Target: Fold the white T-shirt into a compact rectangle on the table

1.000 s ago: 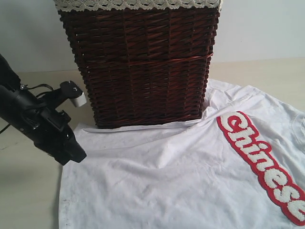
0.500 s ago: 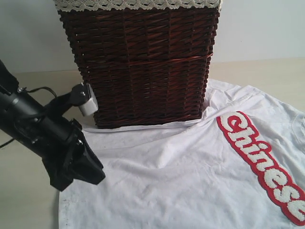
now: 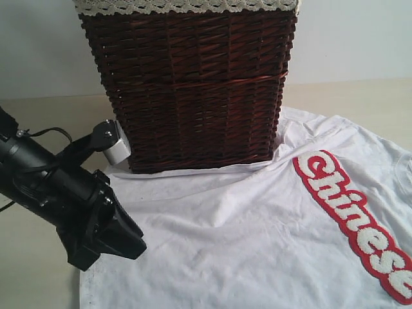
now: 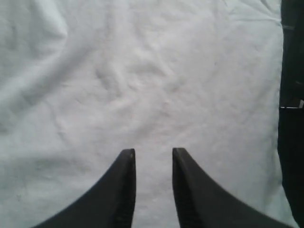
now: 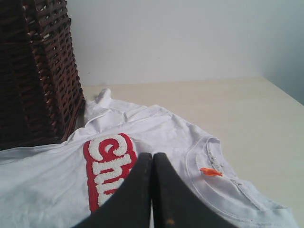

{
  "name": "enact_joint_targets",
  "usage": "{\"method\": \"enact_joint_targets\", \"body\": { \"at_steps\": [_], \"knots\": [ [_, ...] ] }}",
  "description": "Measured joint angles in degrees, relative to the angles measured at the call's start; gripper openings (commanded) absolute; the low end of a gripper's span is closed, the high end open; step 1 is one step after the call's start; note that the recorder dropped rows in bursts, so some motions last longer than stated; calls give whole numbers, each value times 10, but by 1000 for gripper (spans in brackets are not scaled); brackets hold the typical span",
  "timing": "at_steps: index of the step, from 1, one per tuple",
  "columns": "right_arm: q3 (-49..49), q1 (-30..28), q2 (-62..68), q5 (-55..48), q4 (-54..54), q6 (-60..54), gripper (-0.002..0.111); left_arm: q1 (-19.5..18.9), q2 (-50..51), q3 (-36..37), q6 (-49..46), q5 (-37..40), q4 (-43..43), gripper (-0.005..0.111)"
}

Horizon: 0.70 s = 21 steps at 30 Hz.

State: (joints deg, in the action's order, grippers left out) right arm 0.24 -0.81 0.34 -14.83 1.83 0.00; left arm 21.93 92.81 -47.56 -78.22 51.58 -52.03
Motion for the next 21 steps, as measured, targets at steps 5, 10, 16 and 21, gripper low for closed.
{"method": "enact_joint_targets", "body": {
  "at_steps": [5,10,16,21],
  "knots": [
    [0,0,0,0,0,0,0,0,0,3,-16,-6,33,70],
    [0,0,0,0,0,0,0,0,0,34,-16,-39,95,91],
    [0,0,0,0,0,0,0,0,0,69,31,-29,196,92],
    [0,0,0,0,0,0,0,0,0,86,42,-119,266,92]
  ]
}}
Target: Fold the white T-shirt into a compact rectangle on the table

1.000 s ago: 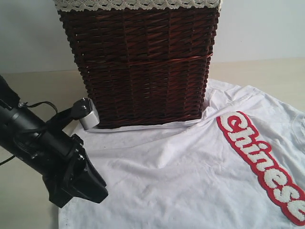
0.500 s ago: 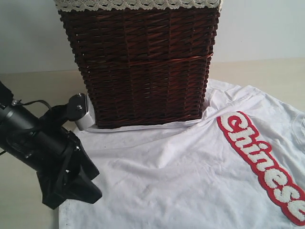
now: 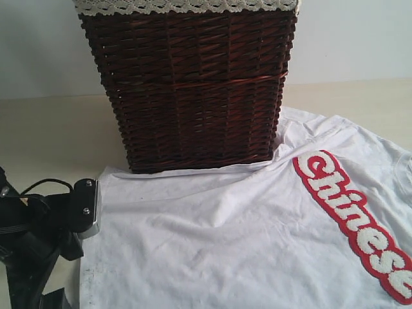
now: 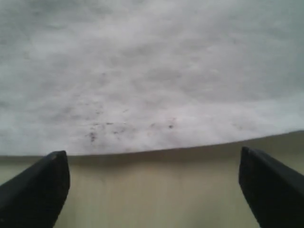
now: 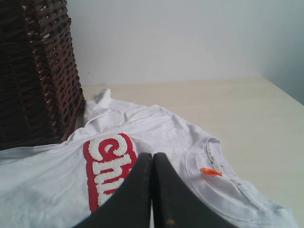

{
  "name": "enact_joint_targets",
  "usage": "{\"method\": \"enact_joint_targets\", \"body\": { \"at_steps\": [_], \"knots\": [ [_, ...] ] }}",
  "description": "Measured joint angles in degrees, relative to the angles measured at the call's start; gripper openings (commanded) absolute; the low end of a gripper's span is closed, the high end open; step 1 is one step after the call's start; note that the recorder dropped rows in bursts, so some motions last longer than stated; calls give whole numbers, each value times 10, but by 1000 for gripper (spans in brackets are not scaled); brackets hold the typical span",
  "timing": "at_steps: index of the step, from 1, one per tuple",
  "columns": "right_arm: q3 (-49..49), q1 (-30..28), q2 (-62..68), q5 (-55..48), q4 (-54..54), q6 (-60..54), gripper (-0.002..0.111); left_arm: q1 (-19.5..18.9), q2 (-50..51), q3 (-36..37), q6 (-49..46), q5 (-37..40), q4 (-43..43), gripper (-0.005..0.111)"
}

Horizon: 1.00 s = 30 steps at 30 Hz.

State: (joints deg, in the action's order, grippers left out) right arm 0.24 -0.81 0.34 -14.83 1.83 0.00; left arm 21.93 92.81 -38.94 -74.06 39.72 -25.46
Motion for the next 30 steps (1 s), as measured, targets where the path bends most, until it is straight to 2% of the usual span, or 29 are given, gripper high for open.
{"method": "enact_joint_targets", "body": {
  "at_steps": [4,11,15,20,30],
  "knots": [
    [0,0,0,0,0,0,0,0,0,3,6,-42,1,92],
    [0,0,0,0,0,0,0,1,0,3,4,-45,-33,92],
    [0,0,0,0,0,0,0,23,0,3,-3,-54,-59,92],
    [0,0,0,0,0,0,0,61,11,3,-6,-95,-49,92],
    [0,0,0,0,0,0,0,64,69,2,-6,-119,-35,92]
  ]
}}
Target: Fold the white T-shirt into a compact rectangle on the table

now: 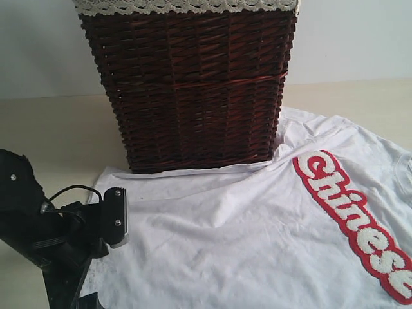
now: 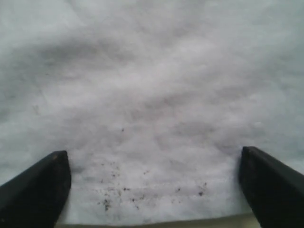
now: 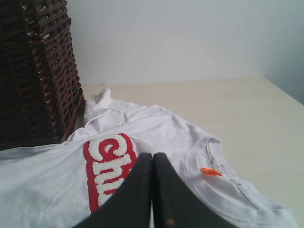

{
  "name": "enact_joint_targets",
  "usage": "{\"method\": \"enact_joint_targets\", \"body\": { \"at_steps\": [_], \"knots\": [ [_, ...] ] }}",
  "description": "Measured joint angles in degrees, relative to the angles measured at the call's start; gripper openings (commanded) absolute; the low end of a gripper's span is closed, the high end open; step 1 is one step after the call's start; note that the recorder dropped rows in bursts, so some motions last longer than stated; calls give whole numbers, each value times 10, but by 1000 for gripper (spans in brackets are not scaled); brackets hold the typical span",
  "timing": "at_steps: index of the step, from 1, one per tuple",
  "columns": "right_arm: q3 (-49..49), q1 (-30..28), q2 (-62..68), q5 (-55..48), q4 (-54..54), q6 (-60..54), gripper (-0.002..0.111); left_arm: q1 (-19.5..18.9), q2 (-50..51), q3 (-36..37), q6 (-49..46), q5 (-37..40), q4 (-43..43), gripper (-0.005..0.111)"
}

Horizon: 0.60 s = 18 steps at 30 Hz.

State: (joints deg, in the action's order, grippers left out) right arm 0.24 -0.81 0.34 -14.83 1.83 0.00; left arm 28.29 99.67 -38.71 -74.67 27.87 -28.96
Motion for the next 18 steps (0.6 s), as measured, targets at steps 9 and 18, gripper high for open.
{"method": "enact_joint_targets", "body": {
  "at_steps": [9,18],
  "knots": [
    [0,0,0,0,0,0,0,0,4,-1,0,1,7,92],
    [0,0,0,0,0,0,0,0,4,-2,0,2,9,92]
  ]
}}
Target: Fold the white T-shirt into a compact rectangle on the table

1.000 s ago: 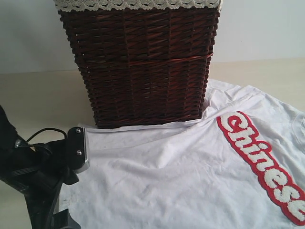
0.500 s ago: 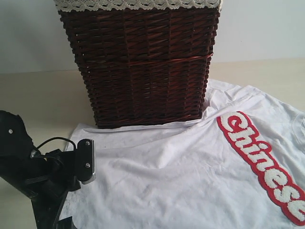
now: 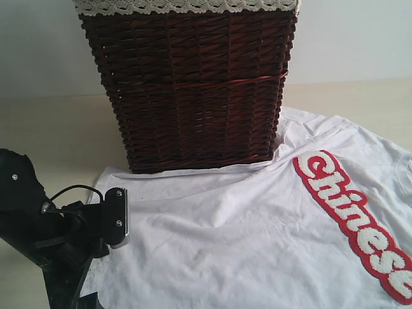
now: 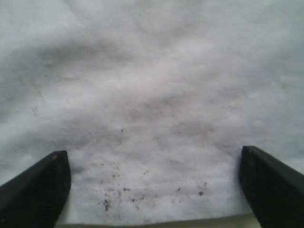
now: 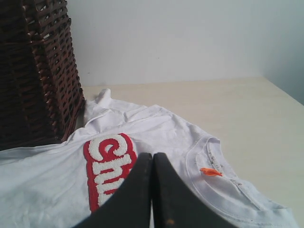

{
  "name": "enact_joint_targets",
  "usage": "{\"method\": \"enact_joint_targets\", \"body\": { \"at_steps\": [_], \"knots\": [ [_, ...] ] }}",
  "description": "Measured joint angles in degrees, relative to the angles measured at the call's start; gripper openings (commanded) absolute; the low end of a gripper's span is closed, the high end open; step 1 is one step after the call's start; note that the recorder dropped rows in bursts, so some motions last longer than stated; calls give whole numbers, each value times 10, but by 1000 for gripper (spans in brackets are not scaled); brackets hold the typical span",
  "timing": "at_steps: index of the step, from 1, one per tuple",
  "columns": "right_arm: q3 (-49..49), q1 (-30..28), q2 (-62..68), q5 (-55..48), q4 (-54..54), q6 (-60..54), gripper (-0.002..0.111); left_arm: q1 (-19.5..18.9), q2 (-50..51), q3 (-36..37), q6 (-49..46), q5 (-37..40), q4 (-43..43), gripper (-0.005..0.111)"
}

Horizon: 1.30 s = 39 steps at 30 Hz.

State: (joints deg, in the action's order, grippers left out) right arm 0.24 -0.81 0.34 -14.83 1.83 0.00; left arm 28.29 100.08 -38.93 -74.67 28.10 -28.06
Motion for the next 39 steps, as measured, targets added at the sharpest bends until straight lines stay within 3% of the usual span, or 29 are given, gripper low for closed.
{"method": "enact_joint_targets", "body": {
  "at_steps": [11,21,29,30,36,39],
  "knots": [
    [0,4,0,5,1,42,0,0,0,0,0,0,0,92],
    [0,8,29,89,-32,-114,0,0,0,0,0,0,0,92],
    [43,8,394,170,-45,-222,0,0,0,0,0,0,0,92],
    [82,8,495,172,-46,-231,0,0,0,0,0,0,0,92],
    [256,8,690,128,-36,-196,0,0,0,0,0,0,0,92],
    [429,8,776,117,35,-116,0,0,0,0,0,0,0,92]
  ]
}}
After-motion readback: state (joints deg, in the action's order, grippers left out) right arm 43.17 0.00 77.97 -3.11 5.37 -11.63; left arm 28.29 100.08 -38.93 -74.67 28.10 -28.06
